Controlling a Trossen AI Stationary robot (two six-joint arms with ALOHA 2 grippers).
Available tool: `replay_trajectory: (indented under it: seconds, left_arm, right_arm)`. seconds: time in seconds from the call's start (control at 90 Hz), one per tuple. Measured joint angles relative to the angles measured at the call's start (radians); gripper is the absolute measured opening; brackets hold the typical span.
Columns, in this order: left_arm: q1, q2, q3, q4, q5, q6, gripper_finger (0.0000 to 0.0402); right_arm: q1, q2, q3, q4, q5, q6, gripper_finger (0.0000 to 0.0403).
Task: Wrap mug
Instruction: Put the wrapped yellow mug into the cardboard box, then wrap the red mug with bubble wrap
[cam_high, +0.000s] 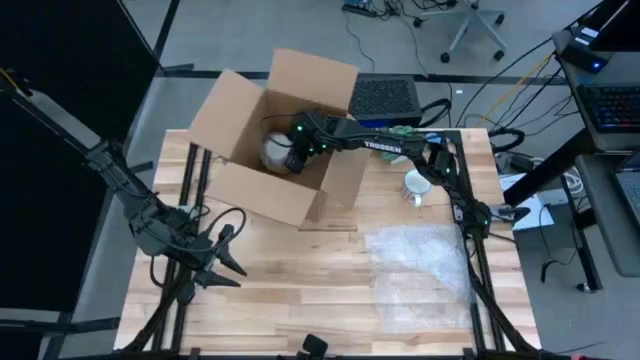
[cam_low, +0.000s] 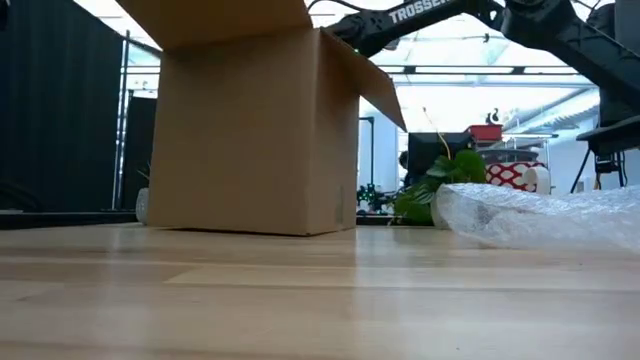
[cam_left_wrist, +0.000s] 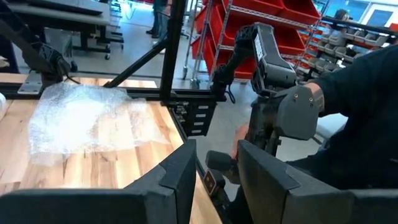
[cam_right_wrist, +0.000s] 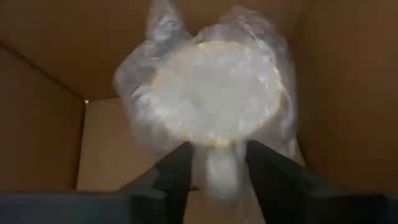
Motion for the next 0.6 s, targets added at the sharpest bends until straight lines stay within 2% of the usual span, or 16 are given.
replay_trajectory:
  seconds: [0.256, 0.444, 0.6]
  left_arm:
    - [0.0, 0.0, 0.0, 0.0, 0.0, 0.0, 0.0105]
    - [0.0, 0.0, 0.0, 0.0, 0.0, 0.0, 0.0105]
    - [0.0, 0.0, 0.0, 0.0, 0.0, 0.0, 0.0105]
  right_arm:
    - [-0.001, 0.005, 0.036, -0.038, -0.001, -0.008, 0.0222]
    - [0.003, 0.033, 0.26, -0.252, 0.001, -0.033, 0.0237]
    - [0.01, -0.136, 0.209, -0.174, 0.022, -0.057, 0.0237]
